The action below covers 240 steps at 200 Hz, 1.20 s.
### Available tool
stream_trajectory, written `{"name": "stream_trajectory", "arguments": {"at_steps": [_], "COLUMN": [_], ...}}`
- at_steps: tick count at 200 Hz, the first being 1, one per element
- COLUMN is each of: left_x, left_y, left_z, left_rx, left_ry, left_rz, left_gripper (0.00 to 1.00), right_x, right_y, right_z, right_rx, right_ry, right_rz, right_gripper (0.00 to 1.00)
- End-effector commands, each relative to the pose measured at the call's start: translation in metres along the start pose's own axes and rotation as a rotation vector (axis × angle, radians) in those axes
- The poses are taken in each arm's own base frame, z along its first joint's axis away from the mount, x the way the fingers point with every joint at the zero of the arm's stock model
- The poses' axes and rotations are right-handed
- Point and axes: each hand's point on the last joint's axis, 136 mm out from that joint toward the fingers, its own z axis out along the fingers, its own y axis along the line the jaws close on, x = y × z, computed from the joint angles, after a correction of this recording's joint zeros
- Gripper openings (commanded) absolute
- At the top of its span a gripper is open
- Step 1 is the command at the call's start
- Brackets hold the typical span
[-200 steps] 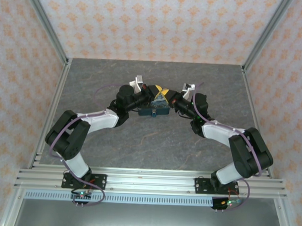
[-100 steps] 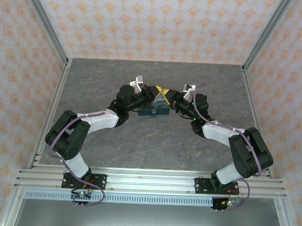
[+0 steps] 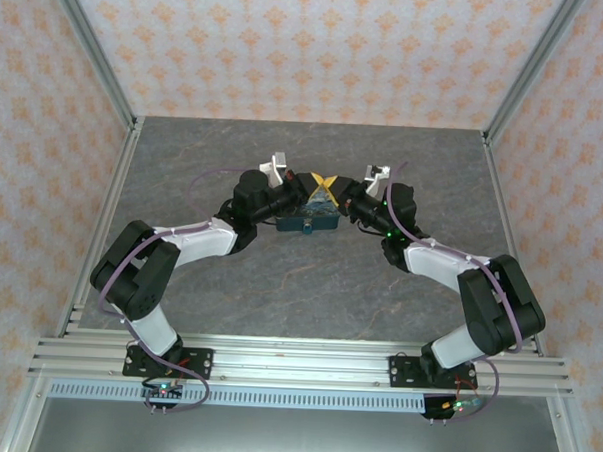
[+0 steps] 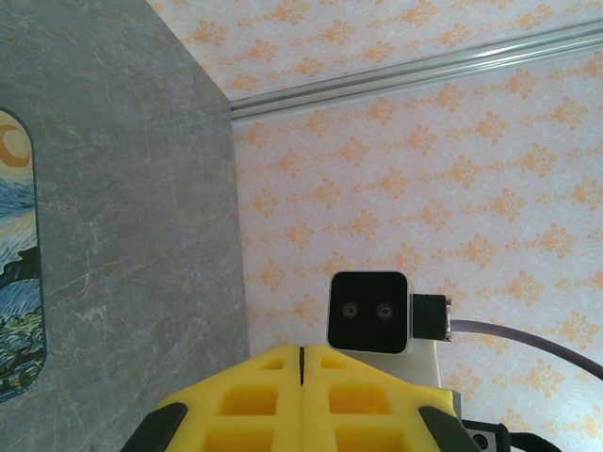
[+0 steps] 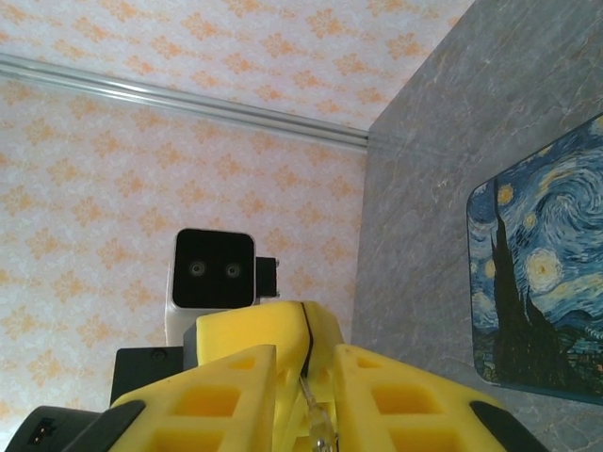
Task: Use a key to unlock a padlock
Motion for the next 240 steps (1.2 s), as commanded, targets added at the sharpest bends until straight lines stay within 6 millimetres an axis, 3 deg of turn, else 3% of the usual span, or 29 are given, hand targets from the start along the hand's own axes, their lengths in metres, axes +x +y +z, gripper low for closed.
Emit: {"name": "stream_trajectory", "arguments": {"at_steps": [1, 38, 132, 158, 174, 220, 240], "left_x": [0.006, 0.005, 0.003, 0.002, 0.002, 0.002, 0.002], "left_y": [-0.027, -0.030, -0.030, -0.029, -0.029, -0.029, -0.029], "left_z": [-0.002, -0.001, -0.001, -0.002, -0.002, -0.002, -0.002], "left_rx": [0.057, 0.064, 0.059, 0.055, 0.056, 0.058, 0.058], "left_ry": [0.028, 0.023, 0.014, 0.005, 0.006, 0.007, 0.005], "left_rz": [0.051, 0.051, 0.052, 0.052, 0.050, 0.050, 0.050], "left_gripper": [0.00, 0.00, 0.00, 0.00, 0.00, 0.00, 0.00], "right_x": [0.002, 0.008, 0.009, 0.007, 0.009, 0.009, 0.009], "right_y": [0.009, 0.005, -0.002, -0.005, -0.005, -0.006, -0.007], "right_z": [0.002, 0.000, -0.007, -0.010, -0.011, -0.011, -0.011], "right_rx": [-0.030, -0.027, -0.009, 0.000, -0.001, 0.000, 0.000], "right_ry": [0.038, 0.063, 0.042, 0.032, 0.036, 0.035, 0.035], "right_rz": [-0.042, -0.040, -0.038, -0.033, -0.035, -0.031, -0.031], "right_gripper": [0.20, 0.19, 0.01, 0.00, 0.13, 0.16, 0.22]}}
